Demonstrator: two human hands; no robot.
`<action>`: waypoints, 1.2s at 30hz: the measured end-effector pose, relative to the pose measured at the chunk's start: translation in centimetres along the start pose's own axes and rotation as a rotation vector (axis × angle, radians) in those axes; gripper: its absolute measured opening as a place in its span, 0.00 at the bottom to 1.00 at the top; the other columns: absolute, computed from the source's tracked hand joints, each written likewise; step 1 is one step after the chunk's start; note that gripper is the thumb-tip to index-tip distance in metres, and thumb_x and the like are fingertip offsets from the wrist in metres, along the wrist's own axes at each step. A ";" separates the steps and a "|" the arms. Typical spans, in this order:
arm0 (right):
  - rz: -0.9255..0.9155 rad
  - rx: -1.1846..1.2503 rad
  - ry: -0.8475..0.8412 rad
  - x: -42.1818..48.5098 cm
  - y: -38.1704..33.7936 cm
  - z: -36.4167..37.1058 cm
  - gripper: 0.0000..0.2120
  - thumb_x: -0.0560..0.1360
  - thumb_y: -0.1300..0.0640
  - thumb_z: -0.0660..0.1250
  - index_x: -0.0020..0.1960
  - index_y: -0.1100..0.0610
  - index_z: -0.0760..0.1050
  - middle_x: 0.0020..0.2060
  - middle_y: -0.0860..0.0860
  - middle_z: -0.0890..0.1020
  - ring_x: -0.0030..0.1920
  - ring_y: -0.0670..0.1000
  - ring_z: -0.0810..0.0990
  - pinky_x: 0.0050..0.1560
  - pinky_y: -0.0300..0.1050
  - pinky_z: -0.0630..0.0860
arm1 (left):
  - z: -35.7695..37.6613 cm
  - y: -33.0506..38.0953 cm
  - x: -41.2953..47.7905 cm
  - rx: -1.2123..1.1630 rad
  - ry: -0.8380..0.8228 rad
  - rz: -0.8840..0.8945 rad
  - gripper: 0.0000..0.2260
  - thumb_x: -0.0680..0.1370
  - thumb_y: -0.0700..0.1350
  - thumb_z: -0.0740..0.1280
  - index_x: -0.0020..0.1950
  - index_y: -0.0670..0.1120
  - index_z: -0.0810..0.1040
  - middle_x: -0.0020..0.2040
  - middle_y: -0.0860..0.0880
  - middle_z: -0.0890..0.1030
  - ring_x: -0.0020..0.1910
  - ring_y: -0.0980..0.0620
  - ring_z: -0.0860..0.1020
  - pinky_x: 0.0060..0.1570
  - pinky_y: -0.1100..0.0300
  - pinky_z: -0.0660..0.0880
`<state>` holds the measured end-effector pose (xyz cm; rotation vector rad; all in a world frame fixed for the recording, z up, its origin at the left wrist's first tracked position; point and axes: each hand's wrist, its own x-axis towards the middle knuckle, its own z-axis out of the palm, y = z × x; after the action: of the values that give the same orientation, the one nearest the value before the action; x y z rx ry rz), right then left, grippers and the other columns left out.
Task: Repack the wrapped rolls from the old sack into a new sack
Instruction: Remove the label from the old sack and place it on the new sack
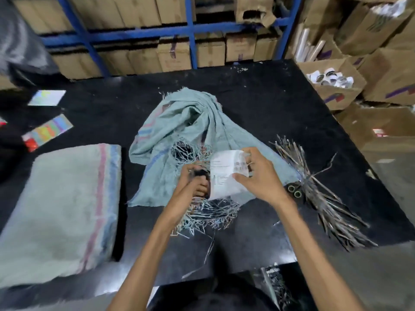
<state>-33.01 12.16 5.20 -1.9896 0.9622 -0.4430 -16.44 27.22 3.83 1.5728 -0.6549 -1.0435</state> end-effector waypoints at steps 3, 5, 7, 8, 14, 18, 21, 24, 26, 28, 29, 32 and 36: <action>-0.024 0.008 -0.103 0.9 -2.1 4.3 0.29 0.71 0.57 0.76 0.67 0.46 0.66 0.57 0.50 0.79 0.57 0.52 0.78 0.54 0.54 0.79 | -4.2 -1.0 -2.2 -0.037 0.112 0.047 0.16 0.79 0.33 0.65 0.59 0.49 0.65 0.42 0.45 0.80 0.41 0.49 0.79 0.50 0.54 0.76; -0.038 0.035 -0.163 1.4 -3.8 7.2 0.30 0.71 0.58 0.75 0.66 0.43 0.65 0.57 0.49 0.80 0.58 0.50 0.79 0.54 0.55 0.80 | -7.0 -1.6 -3.5 -0.005 0.162 0.095 0.18 0.77 0.28 0.65 0.58 0.46 0.64 0.42 0.41 0.79 0.42 0.50 0.77 0.47 0.56 0.75; -0.061 0.060 -0.216 1.8 -5.8 10.2 0.30 0.70 0.61 0.75 0.65 0.42 0.66 0.57 0.49 0.82 0.56 0.48 0.81 0.54 0.57 0.81 | -9.8 -2.1 -4.8 0.012 0.211 0.150 0.16 0.76 0.25 0.65 0.53 0.42 0.66 0.43 0.37 0.75 0.39 0.50 0.74 0.42 0.59 0.74; -0.071 0.078 -0.236 2.0 -7.0 12.0 0.31 0.69 0.61 0.75 0.64 0.41 0.66 0.56 0.48 0.82 0.55 0.48 0.82 0.53 0.59 0.81 | -11.6 -2.4 -5.5 0.011 0.244 0.179 0.13 0.75 0.25 0.64 0.50 0.40 0.67 0.42 0.36 0.74 0.39 0.50 0.73 0.41 0.60 0.73; -0.076 0.173 -0.288 1.8 -12.7 21.4 0.43 0.70 0.68 0.76 0.73 0.39 0.59 0.55 0.50 0.80 0.53 0.48 0.81 0.50 0.54 0.83 | -20.7 -4.3 -8.5 -0.003 0.360 0.140 0.12 0.76 0.27 0.64 0.45 0.42 0.81 0.43 0.49 0.83 0.41 0.56 0.77 0.45 0.66 0.73; -0.090 0.212 -0.289 1.6 -16.6 28.9 0.43 0.68 0.69 0.77 0.67 0.36 0.59 0.50 0.52 0.80 0.48 0.51 0.83 0.47 0.51 0.83 | -28.3 -6.8 -10.6 -0.030 0.429 0.074 0.21 0.73 0.26 0.64 0.53 0.48 0.86 0.43 0.51 0.81 0.41 0.51 0.76 0.46 0.57 0.75; -0.113 0.170 -0.341 1.5 -18.2 33.8 0.32 0.69 0.70 0.76 0.55 0.37 0.69 0.53 0.49 0.77 0.48 0.50 0.82 0.43 0.43 0.82 | -32.7 -8.5 -11.5 -0.015 0.436 0.033 0.25 0.72 0.26 0.66 0.59 0.51 0.85 0.40 0.52 0.75 0.38 0.48 0.72 0.43 0.55 0.72; -0.095 0.147 -0.414 1.6 -19.0 38.2 0.30 0.68 0.69 0.77 0.56 0.37 0.76 0.56 0.51 0.75 0.54 0.53 0.82 0.50 0.49 0.84 | -36.5 -9.6 -11.7 0.020 0.433 0.000 0.27 0.70 0.26 0.68 0.62 0.50 0.82 0.39 0.51 0.73 0.34 0.52 0.73 0.41 0.60 0.73; -0.058 0.127 -0.448 2.0 -19.4 40.4 0.32 0.67 0.67 0.79 0.63 0.41 0.76 0.57 0.52 0.75 0.54 0.52 0.82 0.53 0.53 0.83 | -38.8 -10.2 -11.1 0.101 0.437 -0.002 0.28 0.68 0.29 0.69 0.64 0.49 0.81 0.40 0.51 0.73 0.31 0.56 0.72 0.36 0.63 0.72; -0.017 0.105 -0.460 2.7 -19.7 42.2 0.37 0.65 0.65 0.81 0.70 0.46 0.74 0.58 0.53 0.75 0.54 0.51 0.82 0.54 0.52 0.83 | -40.7 -10.5 -10.2 0.190 0.437 -0.014 0.29 0.68 0.30 0.70 0.67 0.49 0.80 0.43 0.49 0.75 0.31 0.55 0.72 0.35 0.63 0.71; -0.002 0.096 -0.465 3.1 -19.8 43.0 0.40 0.64 0.65 0.82 0.72 0.48 0.73 0.59 0.52 0.75 0.54 0.50 0.82 0.55 0.52 0.83 | -41.6 -10.7 -9.7 0.224 0.434 -0.023 0.30 0.68 0.29 0.71 0.67 0.50 0.79 0.44 0.48 0.76 0.32 0.54 0.73 0.34 0.64 0.72; 0.040 0.062 -0.468 4.9 -20.3 45.3 0.46 0.62 0.64 0.83 0.76 0.50 0.69 0.61 0.53 0.75 0.53 0.50 0.81 0.55 0.48 0.82 | -44.3 -11.3 -7.7 0.272 0.419 -0.041 0.31 0.68 0.30 0.73 0.69 0.51 0.77 0.47 0.45 0.78 0.32 0.55 0.74 0.34 0.69 0.72; 0.029 -0.016 -0.444 7.9 -21.5 47.7 0.46 0.64 0.64 0.83 0.77 0.53 0.67 0.61 0.54 0.74 0.54 0.53 0.80 0.55 0.46 0.81 | -47.3 -11.8 -4.1 0.347 0.420 -0.051 0.31 0.68 0.31 0.74 0.69 0.49 0.77 0.47 0.45 0.78 0.31 0.59 0.74 0.35 0.73 0.72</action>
<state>11.31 39.44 -4.63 -1.9696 0.7122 0.0282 21.98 56.18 -5.02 2.0443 -0.5223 -0.6218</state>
